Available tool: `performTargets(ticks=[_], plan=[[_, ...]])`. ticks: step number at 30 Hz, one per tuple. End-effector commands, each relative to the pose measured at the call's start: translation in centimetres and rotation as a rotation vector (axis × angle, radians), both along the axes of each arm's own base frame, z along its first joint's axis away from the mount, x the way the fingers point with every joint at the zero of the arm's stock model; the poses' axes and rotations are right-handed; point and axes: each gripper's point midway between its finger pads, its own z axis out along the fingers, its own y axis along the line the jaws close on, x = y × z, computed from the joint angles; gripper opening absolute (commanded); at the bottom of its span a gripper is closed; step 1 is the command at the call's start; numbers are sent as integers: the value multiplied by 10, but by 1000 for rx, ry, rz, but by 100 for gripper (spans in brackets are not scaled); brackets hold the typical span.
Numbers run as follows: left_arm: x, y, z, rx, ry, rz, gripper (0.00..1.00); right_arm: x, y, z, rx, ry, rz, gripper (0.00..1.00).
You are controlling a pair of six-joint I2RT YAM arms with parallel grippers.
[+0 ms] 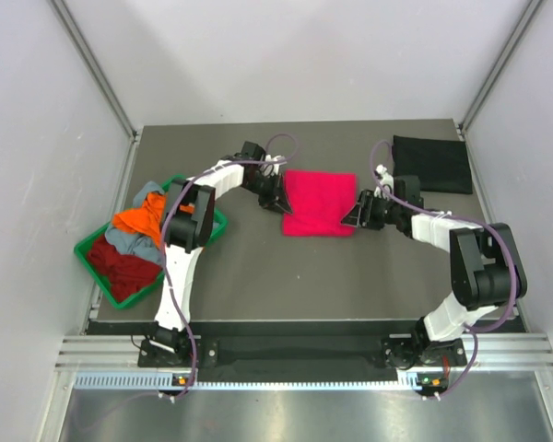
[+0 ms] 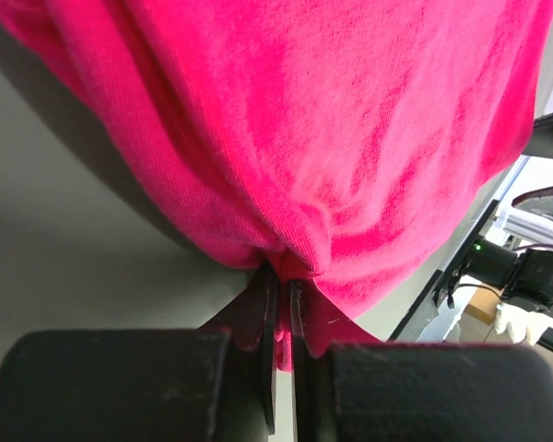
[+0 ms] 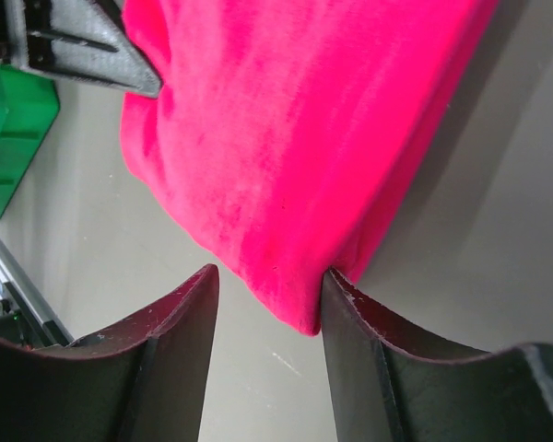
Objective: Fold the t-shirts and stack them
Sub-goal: Fold the tshirt
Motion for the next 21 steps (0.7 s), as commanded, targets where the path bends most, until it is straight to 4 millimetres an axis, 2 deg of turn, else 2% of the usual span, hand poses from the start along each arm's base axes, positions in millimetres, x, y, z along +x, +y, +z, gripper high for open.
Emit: performTargets(ticks=[1, 6, 9, 12, 13, 19, 21], plan=[[45, 23, -37, 124, -157, 43, 0, 20, 11, 25, 34, -135, 54, 48], [49, 21, -39, 111, -144, 46, 0, 23, 16, 15, 72, -109, 58, 48], [48, 22, -41, 121, -142, 48, 0, 16, 16, 6, 81, -82, 60, 47], [49, 25, -42, 143, -145, 53, 0, 9, 10, -3, 78, -44, 42, 40], [48, 26, -44, 152, -141, 54, 0, 5, 7, -6, 83, -29, 33, 34], [48, 30, -45, 172, -140, 57, 0, -6, -3, -6, 73, -24, 4, 18], [47, 31, -47, 179, -140, 57, 0, -8, -7, -10, 55, -7, -6, 16]])
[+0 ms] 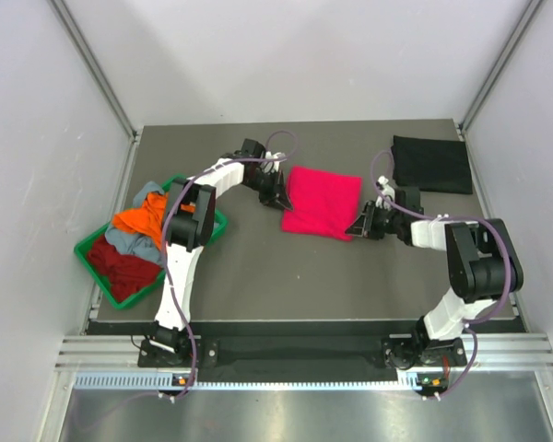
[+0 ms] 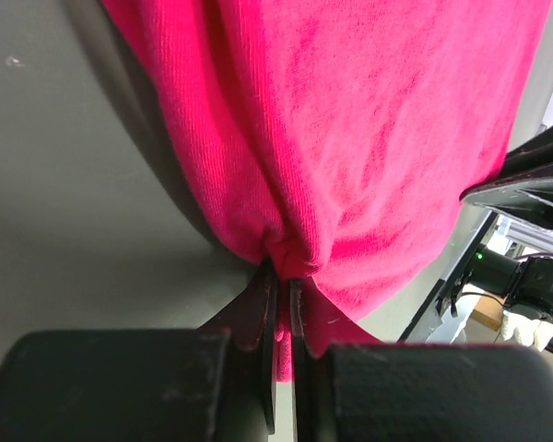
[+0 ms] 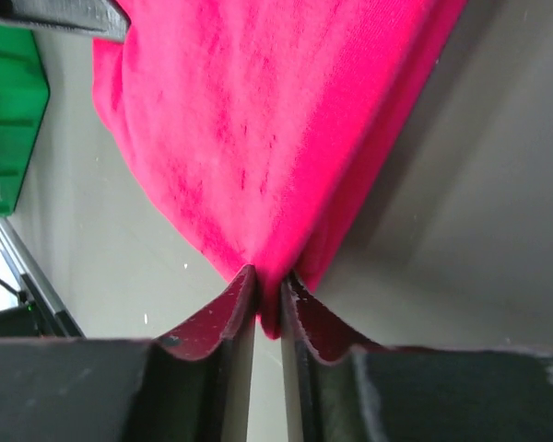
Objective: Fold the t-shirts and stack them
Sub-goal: Fold the tshirt
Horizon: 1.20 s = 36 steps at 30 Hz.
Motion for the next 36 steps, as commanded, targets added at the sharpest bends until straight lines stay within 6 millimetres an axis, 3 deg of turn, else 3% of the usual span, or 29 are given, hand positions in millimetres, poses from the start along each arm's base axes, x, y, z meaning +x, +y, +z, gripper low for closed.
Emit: performTargets(ticks=[1, 11, 15, 20, 22, 27, 30, 36], plan=[[32, 33, -47, 190, -116, 58, 0, 6, -5, 17, -9, -67, 0, 14], [23, 31, -40, 171, -101, 59, 0, 1, -17, -4, -56, 21, -76, 7], [14, 35, -45, 180, -93, 70, 0, 1, -23, -18, -87, 47, -109, 0], [5, 36, -48, 172, -71, 59, 0, -2, -20, -26, -67, 78, -114, 0], [4, 36, -46, 169, -75, 60, 0, 0, -21, -22, -67, 75, -116, 11], [4, 32, -38, 143, -75, 55, 1, 9, -22, 17, -74, 17, -124, 37], [1, 29, -33, 120, -60, 58, 13, 15, -26, 38, -97, -12, -130, 46], [6, 39, -17, 180, -91, 105, 34, 29, -33, 61, -113, -31, -152, 48]])
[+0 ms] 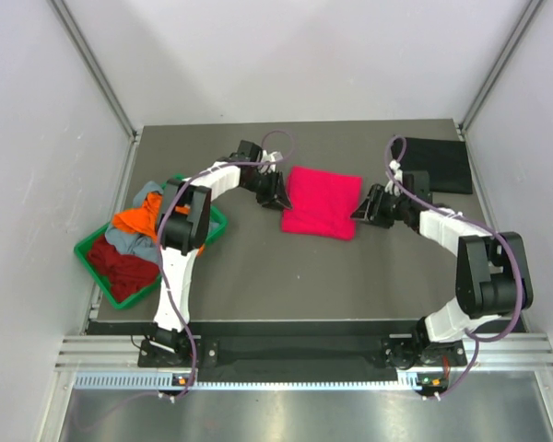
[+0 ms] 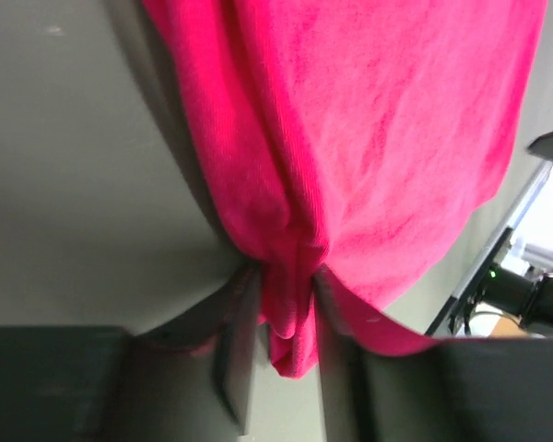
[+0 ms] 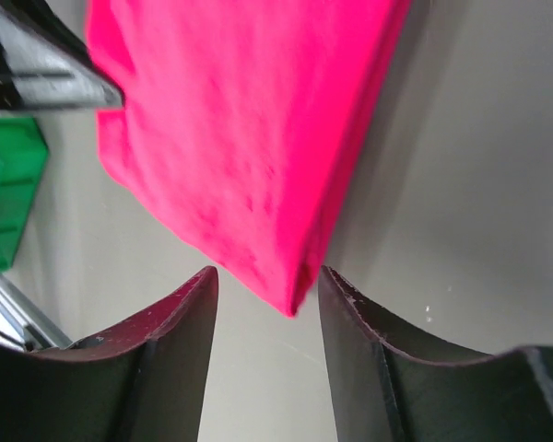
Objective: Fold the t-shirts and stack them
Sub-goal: Fold the tshirt
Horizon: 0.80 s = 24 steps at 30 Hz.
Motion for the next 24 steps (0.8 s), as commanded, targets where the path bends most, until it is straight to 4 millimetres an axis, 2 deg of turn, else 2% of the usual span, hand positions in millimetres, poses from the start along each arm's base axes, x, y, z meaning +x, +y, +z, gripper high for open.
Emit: performTargets(ticks=[1, 5, 10, 17, 24], plan=[[9, 34, -13, 174, -46, 80, 38, 14, -10, 26, -27, -59, -22, 49], [9, 35, -1, 162, -37, 88, 42, 19, -11, 34, -26, -72, -31, 50], [11, 37, 7, 172, -42, 88, 44, 36, -19, 45, -51, -99, -48, 51], [21, 31, 28, 146, -84, 97, 44, 58, -24, 48, -51, -100, -56, 54], [14, 26, 21, 133, -59, 83, 45, 68, -23, 50, -37, -114, -62, 55]])
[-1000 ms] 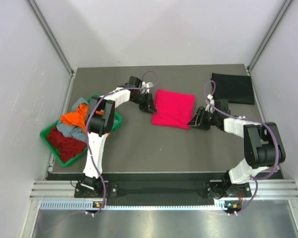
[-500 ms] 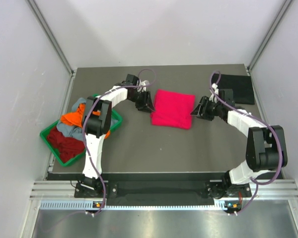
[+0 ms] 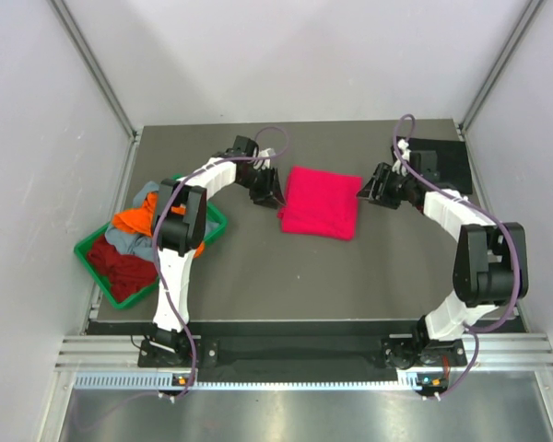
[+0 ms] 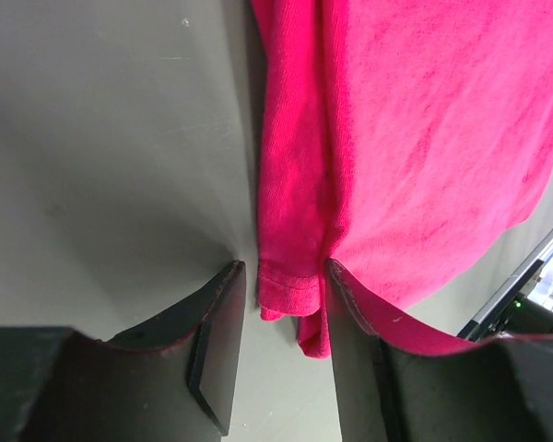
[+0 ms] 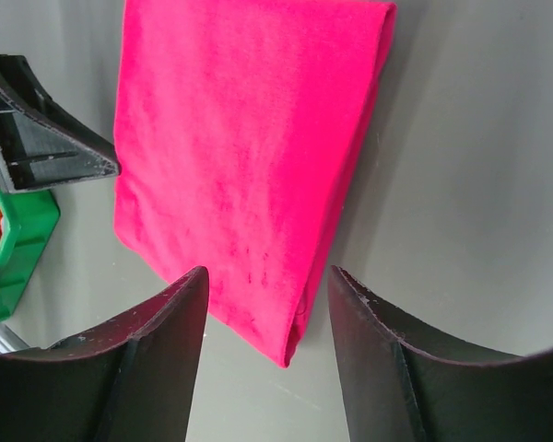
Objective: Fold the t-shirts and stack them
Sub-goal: Fold the tshirt
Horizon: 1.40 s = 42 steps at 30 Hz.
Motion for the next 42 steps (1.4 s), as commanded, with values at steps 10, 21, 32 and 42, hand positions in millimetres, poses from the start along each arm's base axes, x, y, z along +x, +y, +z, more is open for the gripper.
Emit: performTargets(ticks=[10, 21, 32, 42], plan=[[-11, -12, 0, -35, -4, -29, 20, 40, 1, -4, 12, -44, -3, 60], [-3, -5, 7, 24, -54, -9, 40, 79, 6, -44, 36, -26, 39, 58], [50, -23, 15, -4, -137, -27, 46, 90, 12, -58, 101, -12, 30, 59], [82, -36, 10, -58, -237, -22, 46, 83, 13, -62, 113, -2, 29, 59]])
